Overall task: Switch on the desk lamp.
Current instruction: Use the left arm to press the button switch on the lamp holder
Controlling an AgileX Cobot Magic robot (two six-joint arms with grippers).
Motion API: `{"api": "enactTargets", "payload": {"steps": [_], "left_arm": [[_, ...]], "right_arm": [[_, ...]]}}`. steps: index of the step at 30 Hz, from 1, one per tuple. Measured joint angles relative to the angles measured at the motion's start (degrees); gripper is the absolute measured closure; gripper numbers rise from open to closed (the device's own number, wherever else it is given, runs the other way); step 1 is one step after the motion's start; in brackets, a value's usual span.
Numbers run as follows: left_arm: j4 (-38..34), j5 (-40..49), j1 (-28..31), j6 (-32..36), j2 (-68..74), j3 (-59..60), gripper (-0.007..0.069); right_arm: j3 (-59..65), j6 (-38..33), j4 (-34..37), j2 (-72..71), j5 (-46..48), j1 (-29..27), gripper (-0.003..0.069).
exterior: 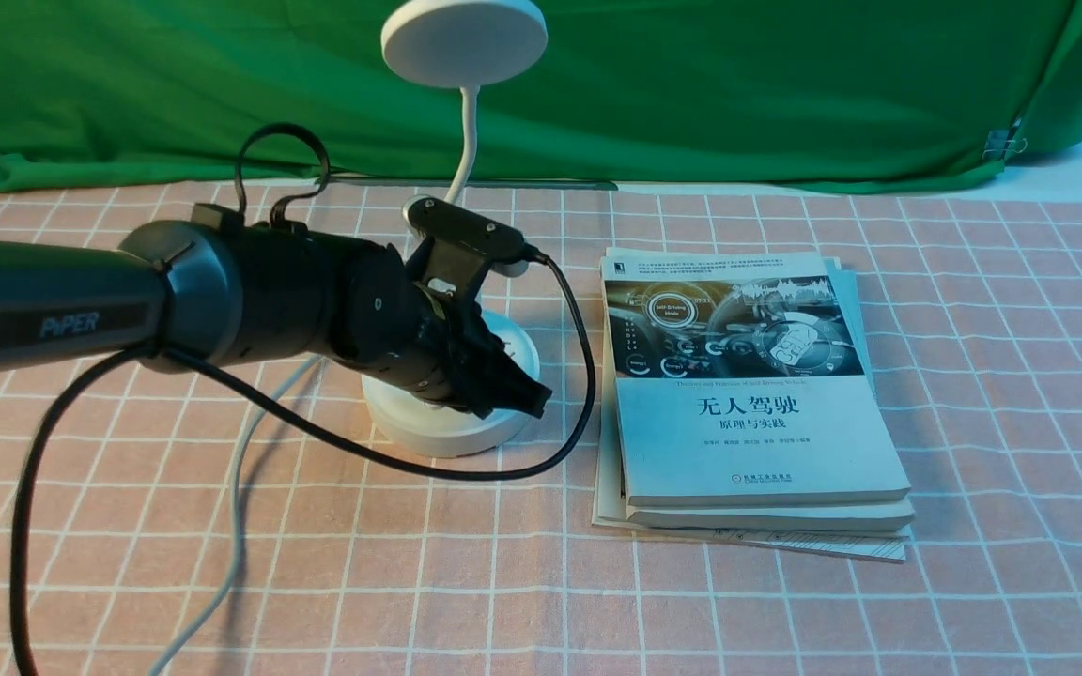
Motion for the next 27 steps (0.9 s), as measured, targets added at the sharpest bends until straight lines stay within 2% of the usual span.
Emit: {"api": "enactTargets", "payload": {"steps": [27], "left_arm": [[-0.3, -1.9, 0.0, 0.1, -0.4, 0.5, 0.0603]], "right_arm": [[0.0, 0.0, 0.0, 0.0, 0.0, 0.0, 0.0421]]}}
